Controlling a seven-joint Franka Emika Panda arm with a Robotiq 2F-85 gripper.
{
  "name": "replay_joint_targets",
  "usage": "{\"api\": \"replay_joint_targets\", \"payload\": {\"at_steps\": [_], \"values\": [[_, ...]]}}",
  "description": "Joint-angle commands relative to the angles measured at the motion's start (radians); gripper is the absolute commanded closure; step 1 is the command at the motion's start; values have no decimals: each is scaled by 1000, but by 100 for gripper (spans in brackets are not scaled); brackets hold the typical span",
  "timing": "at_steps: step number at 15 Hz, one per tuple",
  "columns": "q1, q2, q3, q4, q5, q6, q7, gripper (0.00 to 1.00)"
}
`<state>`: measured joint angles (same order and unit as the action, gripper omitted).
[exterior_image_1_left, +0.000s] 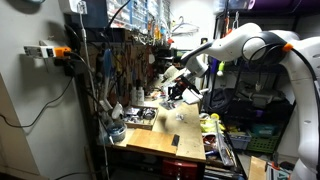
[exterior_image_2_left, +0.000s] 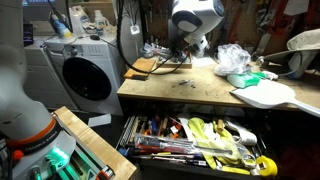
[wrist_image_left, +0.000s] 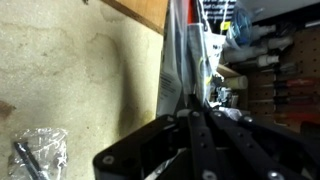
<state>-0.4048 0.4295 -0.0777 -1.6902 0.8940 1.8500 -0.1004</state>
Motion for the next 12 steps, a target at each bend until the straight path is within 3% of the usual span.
{"api": "replay_joint_targets", "payload": {"at_steps": [1, 7, 9, 12], "values": [[39, -88, -17, -89, 12, -58, -124, 100], [129, -131, -1, -133, 3, -70, -259, 100], [137, -96, -15, -81, 4, -83, -224, 99], [160, -100, -9, -91, 3, -81, -240, 99]]}}
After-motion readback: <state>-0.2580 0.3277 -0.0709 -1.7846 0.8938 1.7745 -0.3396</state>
